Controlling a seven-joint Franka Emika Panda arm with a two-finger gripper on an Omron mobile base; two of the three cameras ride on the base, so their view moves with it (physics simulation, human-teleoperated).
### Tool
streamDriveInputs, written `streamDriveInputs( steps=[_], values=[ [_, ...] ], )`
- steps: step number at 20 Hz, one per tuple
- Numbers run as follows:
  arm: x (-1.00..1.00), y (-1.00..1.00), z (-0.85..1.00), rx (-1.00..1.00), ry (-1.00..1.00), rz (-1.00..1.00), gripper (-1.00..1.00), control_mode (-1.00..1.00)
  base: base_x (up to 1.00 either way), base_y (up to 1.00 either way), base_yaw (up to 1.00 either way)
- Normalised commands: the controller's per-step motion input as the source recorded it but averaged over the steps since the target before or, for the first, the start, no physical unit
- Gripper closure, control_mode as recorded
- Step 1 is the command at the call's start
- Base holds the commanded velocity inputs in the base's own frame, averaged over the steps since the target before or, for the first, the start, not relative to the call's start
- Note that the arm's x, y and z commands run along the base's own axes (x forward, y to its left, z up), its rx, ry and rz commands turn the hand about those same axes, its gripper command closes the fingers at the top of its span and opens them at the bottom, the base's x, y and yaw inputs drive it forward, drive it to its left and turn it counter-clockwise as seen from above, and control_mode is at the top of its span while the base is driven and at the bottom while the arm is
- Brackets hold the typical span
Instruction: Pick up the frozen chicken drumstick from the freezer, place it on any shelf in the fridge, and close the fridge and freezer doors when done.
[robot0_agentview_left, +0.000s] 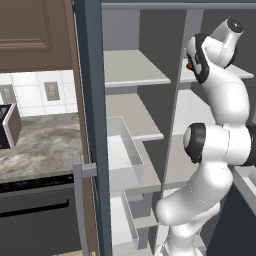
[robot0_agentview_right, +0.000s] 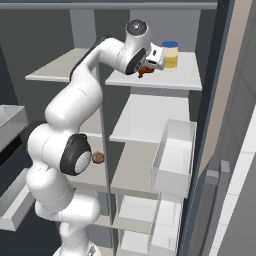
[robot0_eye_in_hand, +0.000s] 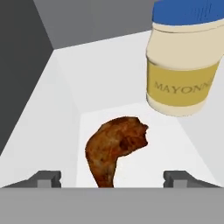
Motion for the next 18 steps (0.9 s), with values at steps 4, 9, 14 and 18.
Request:
streamDriveInputs(
  steps=[4, 9, 14, 18],
  values=[
    [-0.98, 0.0, 0.1, 0.0, -0.17, 0.0, -1.0, -1.0, 0.0, 0.0, 0.0],
    [-1.0, 0.0, 0.25, 0.0, -0.24, 0.0, -1.0, -1.0, 0.0, 0.0, 0.0],
    [-1.0, 0.0, 0.18, 0.0, -0.22, 0.0, -1.0, -1.0, 0.0, 0.0, 0.0],
    [-1.0, 0.0, 0.07, -0.01, -0.06, 0.0, -1.0, -1.0, 0.0, 0.0, 0.0]
  ],
)
